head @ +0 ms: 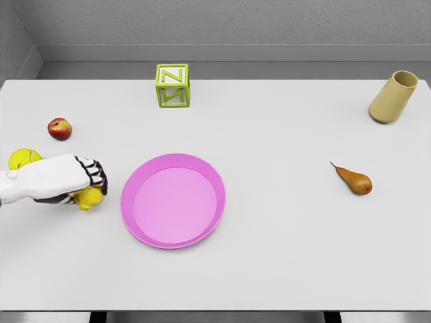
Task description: Put the lemon on the plate with left arm
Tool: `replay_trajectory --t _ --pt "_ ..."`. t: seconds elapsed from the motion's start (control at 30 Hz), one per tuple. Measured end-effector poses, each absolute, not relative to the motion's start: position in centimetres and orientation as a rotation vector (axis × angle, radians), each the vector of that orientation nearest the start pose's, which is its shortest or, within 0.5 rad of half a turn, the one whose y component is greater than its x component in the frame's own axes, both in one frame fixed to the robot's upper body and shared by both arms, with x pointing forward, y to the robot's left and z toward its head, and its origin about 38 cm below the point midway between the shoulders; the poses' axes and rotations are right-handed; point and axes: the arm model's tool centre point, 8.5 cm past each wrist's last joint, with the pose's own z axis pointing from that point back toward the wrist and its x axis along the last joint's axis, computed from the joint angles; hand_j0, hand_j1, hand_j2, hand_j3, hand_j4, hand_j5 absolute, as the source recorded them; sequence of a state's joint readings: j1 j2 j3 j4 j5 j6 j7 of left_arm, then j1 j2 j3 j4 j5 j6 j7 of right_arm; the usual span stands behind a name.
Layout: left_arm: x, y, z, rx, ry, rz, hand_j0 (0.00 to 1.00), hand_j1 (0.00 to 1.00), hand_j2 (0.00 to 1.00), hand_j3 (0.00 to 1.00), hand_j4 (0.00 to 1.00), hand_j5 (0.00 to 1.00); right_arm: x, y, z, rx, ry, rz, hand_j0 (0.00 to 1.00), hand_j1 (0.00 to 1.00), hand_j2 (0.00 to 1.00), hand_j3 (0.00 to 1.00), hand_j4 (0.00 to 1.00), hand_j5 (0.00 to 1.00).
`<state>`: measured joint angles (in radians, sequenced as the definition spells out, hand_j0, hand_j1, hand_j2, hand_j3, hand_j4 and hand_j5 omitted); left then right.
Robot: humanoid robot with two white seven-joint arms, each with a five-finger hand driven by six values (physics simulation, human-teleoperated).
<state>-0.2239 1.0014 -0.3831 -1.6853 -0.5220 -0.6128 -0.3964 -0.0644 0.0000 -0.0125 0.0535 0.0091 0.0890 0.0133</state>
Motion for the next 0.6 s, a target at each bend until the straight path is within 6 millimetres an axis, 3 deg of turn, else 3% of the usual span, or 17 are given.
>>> replay_trajectory --t 0.33,0.6 --pt "35.1 33.6 21.0 0.455 -1.451 -2.117 0.45 0.45 0.45 0.45 0.45 0.45 1.4 -27.0 -26.0 -0.073 0.078 -0.007 1.0 1.0 1.0 1.0 1.0 1.0" --pt "35.3 33.0 22.1 0.466 -1.499 -2.107 0.45 0.45 0.45 0.45 0.45 0.45 1.4 -27.0 -26.0 -0.073 0.078 -0.007 1.0 1.0 1.0 1.0 1.0 1.0"
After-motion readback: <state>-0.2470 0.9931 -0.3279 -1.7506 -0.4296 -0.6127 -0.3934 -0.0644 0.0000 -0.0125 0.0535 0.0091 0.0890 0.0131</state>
